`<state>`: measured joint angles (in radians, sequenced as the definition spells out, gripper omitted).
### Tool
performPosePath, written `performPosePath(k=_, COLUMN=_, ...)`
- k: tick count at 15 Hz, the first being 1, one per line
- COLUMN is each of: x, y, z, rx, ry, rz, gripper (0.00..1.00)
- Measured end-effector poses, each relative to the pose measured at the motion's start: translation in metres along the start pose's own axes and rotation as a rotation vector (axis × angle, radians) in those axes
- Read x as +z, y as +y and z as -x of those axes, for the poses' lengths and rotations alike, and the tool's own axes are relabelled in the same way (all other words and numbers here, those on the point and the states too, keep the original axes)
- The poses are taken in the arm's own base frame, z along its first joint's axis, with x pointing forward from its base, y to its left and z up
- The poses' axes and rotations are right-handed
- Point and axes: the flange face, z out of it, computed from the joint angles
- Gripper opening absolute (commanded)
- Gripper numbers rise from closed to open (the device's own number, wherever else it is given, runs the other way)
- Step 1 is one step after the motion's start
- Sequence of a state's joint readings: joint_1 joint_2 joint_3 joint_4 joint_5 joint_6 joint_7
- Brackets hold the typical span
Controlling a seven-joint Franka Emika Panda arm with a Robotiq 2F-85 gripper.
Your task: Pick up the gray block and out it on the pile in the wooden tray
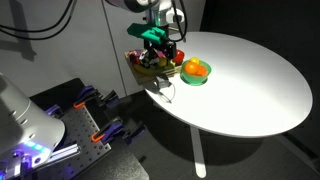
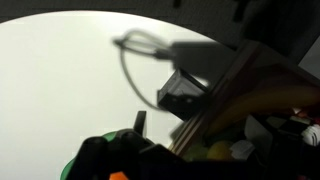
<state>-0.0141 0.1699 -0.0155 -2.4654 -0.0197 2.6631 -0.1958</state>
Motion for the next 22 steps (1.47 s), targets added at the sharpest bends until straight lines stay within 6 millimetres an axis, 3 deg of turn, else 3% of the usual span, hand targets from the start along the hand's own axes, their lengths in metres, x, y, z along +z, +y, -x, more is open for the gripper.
performPosePath(k=10, x=0.064, y=-0.005, z=0.006, rx=-0.047, ry=-0.045, rz=-0.001, gripper=1.00)
performPosePath(k=22, x=0.103, y=0.002, z=0.003, rx=-0.061, ry=-0.103, rz=0.001, gripper=1.00)
